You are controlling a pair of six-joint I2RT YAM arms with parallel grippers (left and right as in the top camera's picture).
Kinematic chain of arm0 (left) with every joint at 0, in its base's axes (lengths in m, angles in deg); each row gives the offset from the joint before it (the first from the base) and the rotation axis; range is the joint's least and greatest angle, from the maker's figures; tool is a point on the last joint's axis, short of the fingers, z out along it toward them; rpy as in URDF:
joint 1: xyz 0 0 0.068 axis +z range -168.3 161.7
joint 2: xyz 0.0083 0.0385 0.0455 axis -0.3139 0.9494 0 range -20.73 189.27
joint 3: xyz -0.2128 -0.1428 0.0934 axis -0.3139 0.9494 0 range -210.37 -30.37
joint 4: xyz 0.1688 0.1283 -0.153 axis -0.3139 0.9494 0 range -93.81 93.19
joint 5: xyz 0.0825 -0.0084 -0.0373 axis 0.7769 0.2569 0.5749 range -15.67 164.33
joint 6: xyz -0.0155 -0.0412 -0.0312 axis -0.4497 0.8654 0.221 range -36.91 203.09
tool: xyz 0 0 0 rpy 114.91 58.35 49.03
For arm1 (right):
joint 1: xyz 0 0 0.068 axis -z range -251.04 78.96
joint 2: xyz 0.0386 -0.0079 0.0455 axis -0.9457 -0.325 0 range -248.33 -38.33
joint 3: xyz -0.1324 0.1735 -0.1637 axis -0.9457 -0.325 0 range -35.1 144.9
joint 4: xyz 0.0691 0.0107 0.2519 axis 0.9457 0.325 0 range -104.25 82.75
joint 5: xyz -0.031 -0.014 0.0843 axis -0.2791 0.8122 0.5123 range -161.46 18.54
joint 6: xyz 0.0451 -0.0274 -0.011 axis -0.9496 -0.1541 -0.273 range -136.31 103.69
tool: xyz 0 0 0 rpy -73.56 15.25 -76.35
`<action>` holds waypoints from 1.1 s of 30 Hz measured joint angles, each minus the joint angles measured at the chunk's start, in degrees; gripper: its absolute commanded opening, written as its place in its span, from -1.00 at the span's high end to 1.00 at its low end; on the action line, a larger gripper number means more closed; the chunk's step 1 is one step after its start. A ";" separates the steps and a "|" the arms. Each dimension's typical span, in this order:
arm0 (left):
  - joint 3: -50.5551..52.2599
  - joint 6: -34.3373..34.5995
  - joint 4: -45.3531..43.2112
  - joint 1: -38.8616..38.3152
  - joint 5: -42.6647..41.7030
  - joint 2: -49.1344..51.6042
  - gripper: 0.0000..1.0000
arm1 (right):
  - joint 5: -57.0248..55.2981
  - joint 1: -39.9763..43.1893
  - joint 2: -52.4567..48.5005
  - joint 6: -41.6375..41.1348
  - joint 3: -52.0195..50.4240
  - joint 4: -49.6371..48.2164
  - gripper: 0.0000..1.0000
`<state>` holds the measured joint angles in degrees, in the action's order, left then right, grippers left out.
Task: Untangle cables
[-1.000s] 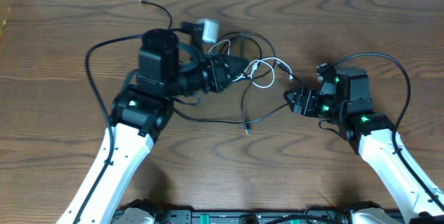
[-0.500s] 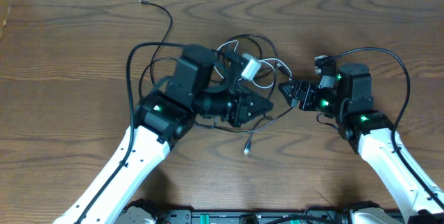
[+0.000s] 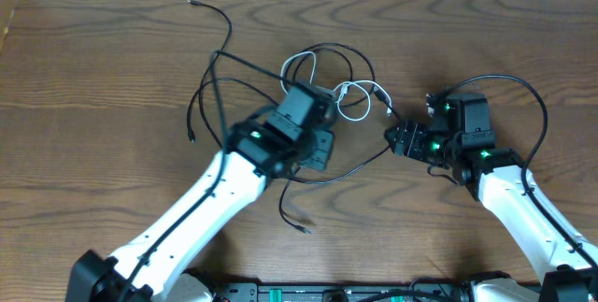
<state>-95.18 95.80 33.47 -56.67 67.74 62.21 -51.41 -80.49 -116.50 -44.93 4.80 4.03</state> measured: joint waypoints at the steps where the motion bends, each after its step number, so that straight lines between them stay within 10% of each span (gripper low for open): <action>1: 0.00 -0.59 -0.79 -1.14 0.52 0.55 0.85 | -1.42 0.00 -0.02 0.11 0.39 1.92 -0.49; 27: 0.00 -2.73 -6.71 -7.61 17.57 3.96 0.85 | -0.33 -1.53 -4.52 -15.21 3.06 8.41 -0.63; 33: 0.00 -2.73 -5.66 -7.61 17.77 3.96 0.85 | -0.33 -5.95 -10.64 -20.85 3.06 2.12 -0.40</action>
<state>-95.18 93.07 27.81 -64.27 85.51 66.16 -51.74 -86.43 -127.15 -65.78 7.86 6.15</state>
